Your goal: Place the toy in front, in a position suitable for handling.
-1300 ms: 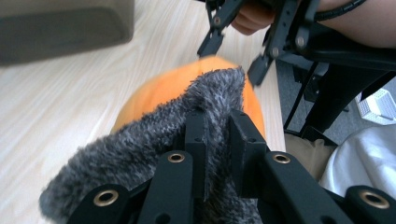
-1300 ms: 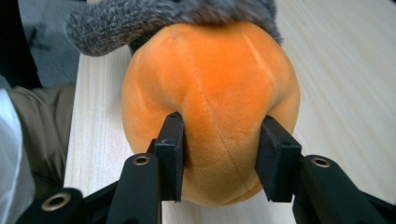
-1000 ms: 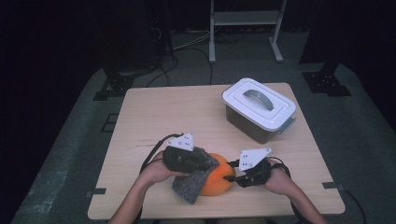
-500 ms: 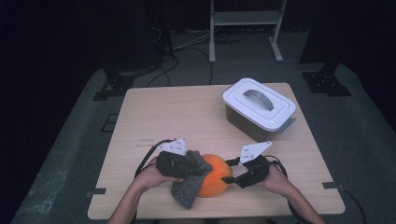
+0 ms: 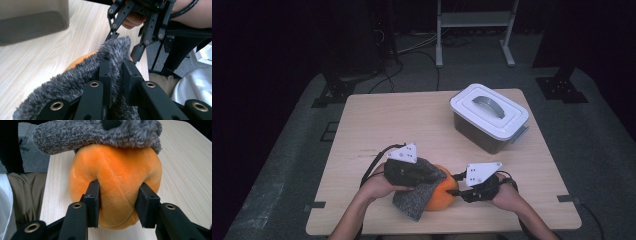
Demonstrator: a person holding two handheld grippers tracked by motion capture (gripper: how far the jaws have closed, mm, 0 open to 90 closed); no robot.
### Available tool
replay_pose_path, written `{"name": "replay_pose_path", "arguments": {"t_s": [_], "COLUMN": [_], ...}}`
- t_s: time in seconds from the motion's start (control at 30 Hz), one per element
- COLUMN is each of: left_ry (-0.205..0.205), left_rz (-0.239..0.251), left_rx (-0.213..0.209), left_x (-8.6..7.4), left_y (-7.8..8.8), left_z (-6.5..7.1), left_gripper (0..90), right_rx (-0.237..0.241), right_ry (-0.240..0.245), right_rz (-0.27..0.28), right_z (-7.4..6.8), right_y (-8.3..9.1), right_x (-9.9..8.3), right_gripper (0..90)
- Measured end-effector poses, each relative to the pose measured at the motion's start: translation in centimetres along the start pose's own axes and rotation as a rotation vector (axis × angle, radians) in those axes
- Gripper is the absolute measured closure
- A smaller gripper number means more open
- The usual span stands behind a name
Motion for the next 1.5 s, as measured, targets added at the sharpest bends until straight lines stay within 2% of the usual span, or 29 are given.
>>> {"name": "replay_pose_path", "arguments": {"t_s": [0.1,0.17,0.27,0.37,0.53,0.6,0.7,0.83,0.9,1.1,1.27,1.4,1.5], "left_ry": [0.023,0.047,0.084,0.092,0.099,0.101,0.092,0.045,0.017,0.015,0.020,0.020,0.046], "left_rz": [-0.006,-0.002,0.033,0.041,0.041,0.040,0.036,0.018,0.003,0.035,0.011,0.006,0.021], "left_rx": [-0.003,-0.004,-0.011,-0.016,-0.024,-0.029,-0.009,0.039,0.042,0.007,0.025,0.044,0.052], "left_x": [-1.0,-1.8,-2.7,-3.1,-3.3,-3.3,-3.0,-1.6,-0.7,1.1,0.8,0.4,-0.2], "left_y": [-0.1,-0.1,0.2,0.6,0.9,0.9,0.8,0.8,0.6,-0.5,-1.0,-0.4,0.3], "left_z": [-0.2,-0.2,-0.2,-0.1,0.1,0.1,0.0,-0.1,0.0,0.2,-0.3,-0.6,-0.9], "left_gripper": [79.1,79.2,79.3,79.3,79.2,79.2,79.1,78.7,78.8,78.7,78.7,78.7,78.6], "right_rx": [0.006,0.017,0.037,0.051,0.072,0.081,0.069,0.037,0.026,0.028,0.028,0.030,0.028], "right_ry": [-0.013,-0.043,-0.107,-0.150,-0.198,-0.207,-0.165,-0.108,-0.091,-0.036,-0.021,-0.029,-0.021], "right_rz": [-0.003,-0.005,0.005,0.009,0.007,0.009,0.012,0.015,0.015,0.012,0.012,0.016,0.014], "right_z": [0.1,0.2,0.5,0.8,0.9,0.7,0.4,0.4,0.4,-0.4,-0.6,-0.3,-0.3], "right_y": [0.0,-0.1,-0.3,-0.6,-1.1,-1.2,-1.1,-1.0,-0.9,-1.0,-1.0,-0.9,-0.7], "right_x": [-0.4,-0.6,-0.7,-0.8,-1.1,-1.1,-1.0,-0.6,-0.4,0.2,0.1,-0.1,0.0], "right_gripper": [57.5,49.0,38.0,30.0,28.2,33.5,48.3,55.6,57.0,58.0,59.1,59.9,60.2]}}
Point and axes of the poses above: each handheld gripper's, and its own axes: y roughly backward along the jaws, x roughly out of its top, z roughly to its right, the point moved 7 cm from there along -y, roughly forward along the jaws, and after that the axes turned 5 degrees about z, right-handed, at the moved point
